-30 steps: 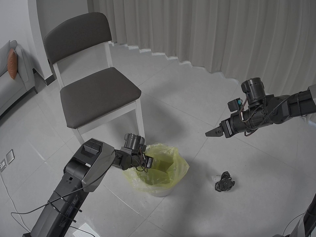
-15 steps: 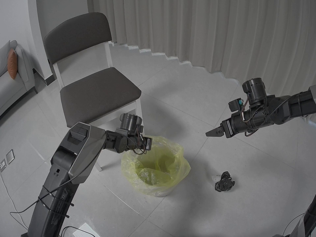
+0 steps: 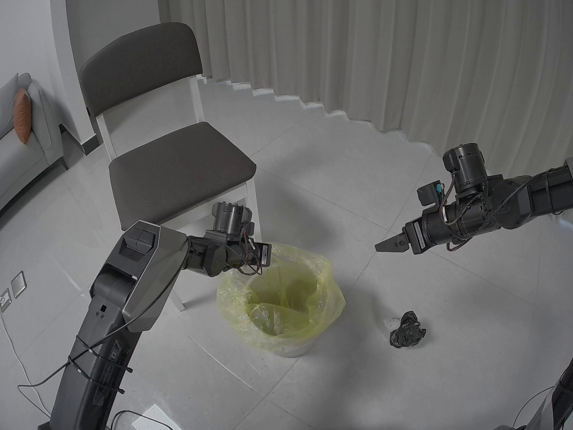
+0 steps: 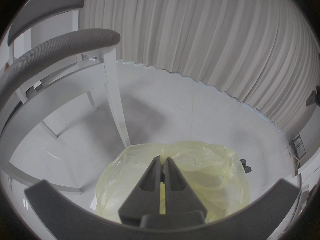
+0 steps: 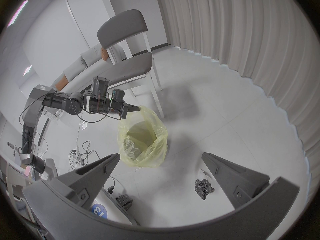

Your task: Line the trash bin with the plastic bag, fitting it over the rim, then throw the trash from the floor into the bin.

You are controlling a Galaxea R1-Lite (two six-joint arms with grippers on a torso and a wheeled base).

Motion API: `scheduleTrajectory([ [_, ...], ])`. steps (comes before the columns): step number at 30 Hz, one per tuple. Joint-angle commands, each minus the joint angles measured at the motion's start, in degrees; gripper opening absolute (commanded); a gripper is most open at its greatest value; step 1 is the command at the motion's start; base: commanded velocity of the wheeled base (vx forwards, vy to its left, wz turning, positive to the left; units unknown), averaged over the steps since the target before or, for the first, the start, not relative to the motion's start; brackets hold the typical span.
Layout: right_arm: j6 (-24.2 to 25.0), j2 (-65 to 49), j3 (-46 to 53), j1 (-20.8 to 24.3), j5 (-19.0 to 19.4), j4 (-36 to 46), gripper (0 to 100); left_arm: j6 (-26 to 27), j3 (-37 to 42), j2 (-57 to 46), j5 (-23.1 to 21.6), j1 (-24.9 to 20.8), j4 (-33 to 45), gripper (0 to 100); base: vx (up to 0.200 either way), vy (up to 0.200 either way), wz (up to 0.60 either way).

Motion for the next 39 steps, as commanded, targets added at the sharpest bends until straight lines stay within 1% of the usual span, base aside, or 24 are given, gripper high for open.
scheduleTrajectory([
  [1, 0.0, -0.1, 0.6, 0.0, 0.0, 0.0, 100, -0.1, 0.0, 3.9, 0.0, 1.0, 0.1, 0, 0.0, 0.0, 0.0],
  [4, 0.0, -0.1, 1.2, 0.0, 0.1, 0.0, 100, -0.1, 0.0, 6.8, 0.1, 1.9, 0.7, 0, 0.0, 0.0, 0.0],
  [6, 0.0, -0.1, 1.4, -0.1, 0.8, -0.3, 100, -0.1, 0.0, 7.5, 0.1, 2.0, 0.8, 0, 0.0, 0.0, 0.0],
  [13, 0.0, -0.1, 1.7, -0.4, 1.2, -0.8, 100, -0.5, 0.0, 4.8, 0.0, 2.2, 3.3, 0, 0.0, 0.0, 0.0],
  [14, 0.0, -0.1, 1.7, -0.4, 1.2, -0.8, 100, -0.5, 0.0, 4.6, 0.0, 2.2, 3.3, 100, 0.0, 0.0, 0.0],
  [18, 0.0, -0.1, 1.9, -0.3, 1.3, -0.8, 100, -0.9, 0.0, 2.3, -0.2, 1.9, 3.4, 100, 0.0, 0.0, 0.0],
  [25, 0.0, 0.0, 1.6, 0.1, 1.3, -0.8, 100, -3.0, 0.0, -0.9, 0.3, 1.6, 3.2, 100, 0.0, 0.0, 0.0],
  [29, 0.2, 0.5, 0.4, 1.7, 1.3, -1.0, 100, -3.0, 0.0, -7.3, 0.8, 1.9, 1.8, 100, 0.0, 0.0, 0.0],
  [32, 0.7, 3.7, -3.0, 4.8, 1.2, -1.6, 100, -2.3, 0.0, -15.9, 1.4, 2.1, -2.3, 100, 0.0, 0.0, 0.0],
  [36, 0.8, 8.1, -8.4, 7.6, 1.0, -1.5, 100, -1.6, 15.6, -25.2, 1.3, 2.1, -6.6, 100, 0.0, 0.0, 0.0],
  [39, 0.7, 11.7, -12.4, 9.4, 0.5, -1.4, 100, -1.5, 27.0, -30.0, 1.3, 2.2, -14.5, 100, 0.0, 0.0, 0.0],
])
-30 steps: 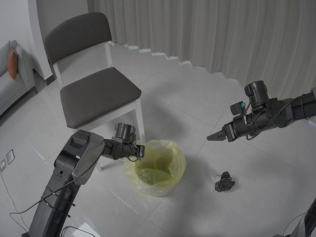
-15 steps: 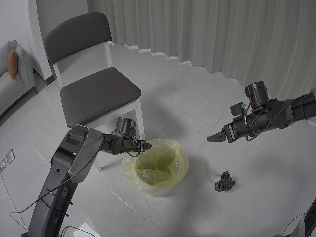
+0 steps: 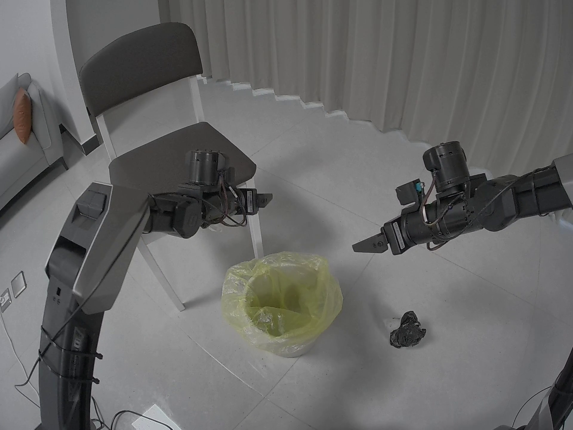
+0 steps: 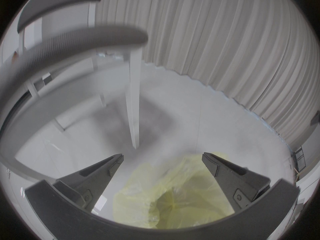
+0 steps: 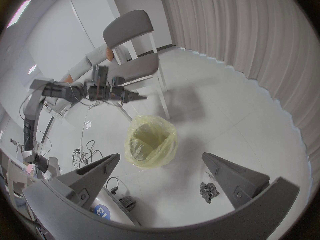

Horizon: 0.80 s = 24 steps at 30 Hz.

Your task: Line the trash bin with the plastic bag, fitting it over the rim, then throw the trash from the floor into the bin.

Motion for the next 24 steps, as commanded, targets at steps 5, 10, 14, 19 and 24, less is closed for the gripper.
scheduleTrajectory([
  [5, -0.5, 14.1, -14.7, 5.8, -0.7, -0.2, 100, 0.8, 36.1, -20.3, 0.2, 0.2, -23.8, 100, 0.0, 0.0, 0.0],
  [10, -0.4, 18.5, -20.5, 6.1, -1.1, -0.3, 100, 0.5, 44.5, -23.9, -0.1, 0.0, -29.1, 100, 0.0, 0.0, 0.0],
  [14, -0.6, 22.6, -24.9, 6.2, -2.0, -0.2, 100, 0.1, 48.3, -25.6, -0.3, -0.4, -33.2, 100, 0.0, 0.0, 0.0],
  [19, -3.2, 26.4, -27.9, 5.6, -2.1, -0.2, 100, 0.1, 50.2, -26.1, -0.3, -0.6, -34.7, 100, 0.0, 0.0, 0.0],
  [24, -3.9, 29.1, -32.1, 4.2, -2.1, 0.4, 100, 0.0, 51.3, -26.6, -0.4, -0.3, -36.2, 100, 0.0, 0.0, 0.0],
])
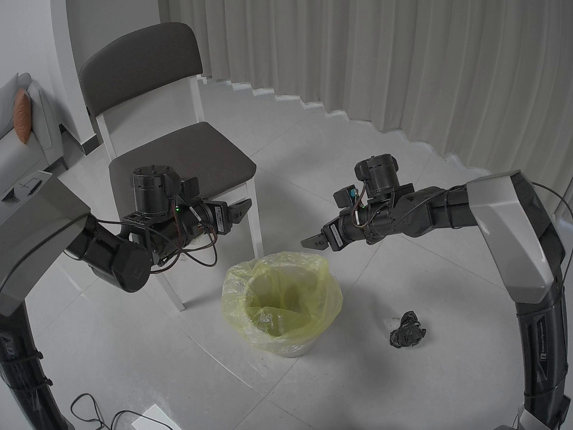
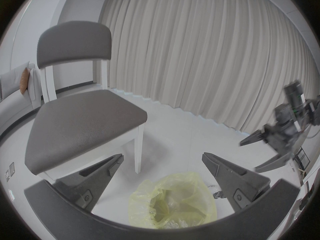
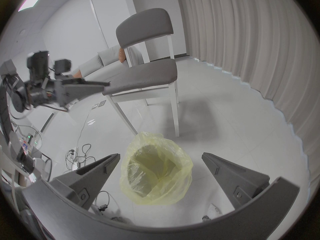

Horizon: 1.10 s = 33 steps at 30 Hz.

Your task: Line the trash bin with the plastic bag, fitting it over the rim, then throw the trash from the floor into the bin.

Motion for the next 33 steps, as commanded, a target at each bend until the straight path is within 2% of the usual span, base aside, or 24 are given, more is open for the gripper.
scheduleTrajectory([
  [1, -0.6, 6.1, -5.0, -1.2, 0.0, 0.6, 100, -0.2, 2.1, -2.5, -0.1, 0.2, -1.1, 100, 0.0, 0.0, 0.0],
  [9, -0.6, 6.7, -7.6, -2.4, 0.0, 2.6, 100, -0.3, 4.2, -2.4, -1.3, -0.1, -6.5, 100, 0.0, 0.0, 0.0],
  [11, -0.5, 6.6, -7.4, -2.7, -0.1, 2.9, 100, -0.4, 3.5, -1.8, -0.5, -0.2, -6.3, 100, 0.0, 0.0, 0.0],
  [21, -0.6, 7.2, -7.1, -3.0, -0.7, 4.3, 100, -0.4, 3.5, -1.6, 0.4, 0.1, -4.0, 100, 0.2, 0.0, 0.0],
  [28, -0.6, 8.7, -7.2, -3.7, -0.8, 5.4, 100, -0.3, 4.8, -1.3, 0.5, -0.2, -4.0, 100, 0.0, 0.0, 0.0],
  [33, -0.5, 11.8, -8.0, -4.0, -2.5, 5.8, 100, -0.2, 5.3, -1.2, 0.6, -0.8, -4.6, 100, 0.0, 0.0, 0.0],
])
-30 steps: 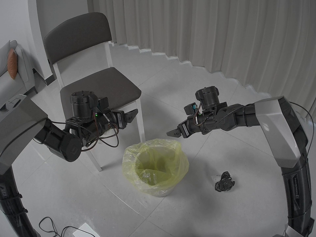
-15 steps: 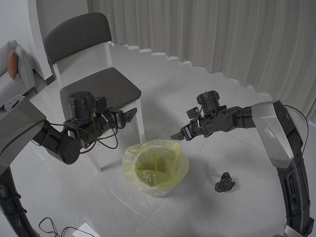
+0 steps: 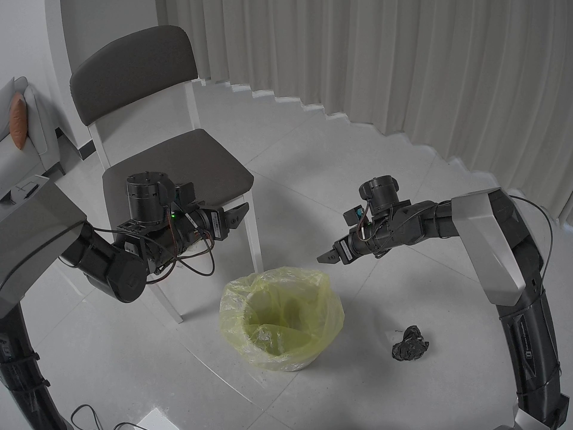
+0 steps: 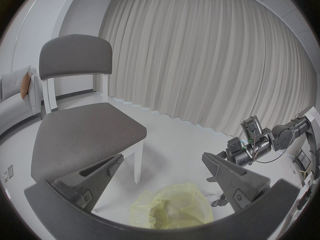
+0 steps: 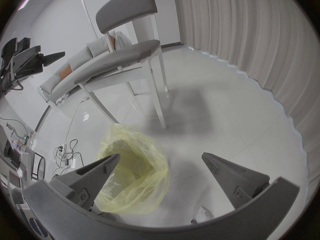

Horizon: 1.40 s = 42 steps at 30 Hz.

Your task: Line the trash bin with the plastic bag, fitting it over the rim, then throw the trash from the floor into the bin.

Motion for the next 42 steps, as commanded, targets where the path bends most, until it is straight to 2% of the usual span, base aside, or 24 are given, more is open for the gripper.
scheduleTrajectory([
  [1, 0.0, 2.6, -0.5, -0.1, -0.6, 0.0, 100, 0.0, 0.4, 0.3, 0.1, -0.6, -0.3, 100, 0.0, 0.0, 0.0],
  [23, -0.1, 8.8, -1.6, 2.8, -2.1, 0.6, 100, 0.5, 2.2, 1.1, 0.1, -0.7, -2.2, 100, 0.0, 0.0, 0.0],
  [30, -1.6, 10.4, -1.6, 3.0, -2.1, 0.6, 100, 0.5, 2.3, 1.5, 0.1, -0.7, -2.9, 100, 0.0, 0.0, 0.0],
  [31, -1.7, 10.5, -1.6, 3.1, -2.1, 0.6, 0, 0.5, 2.3, 1.5, 0.1, -0.7, -2.9, 100, 0.0, 0.0, 0.0],
  [42, -1.0, 10.2, -1.6, 2.5, -3.8, 0.6, 0, 0.5, 2.3, 1.8, 0.1, -0.8, -4.1, 100, 0.0, 0.0, 0.0],
])
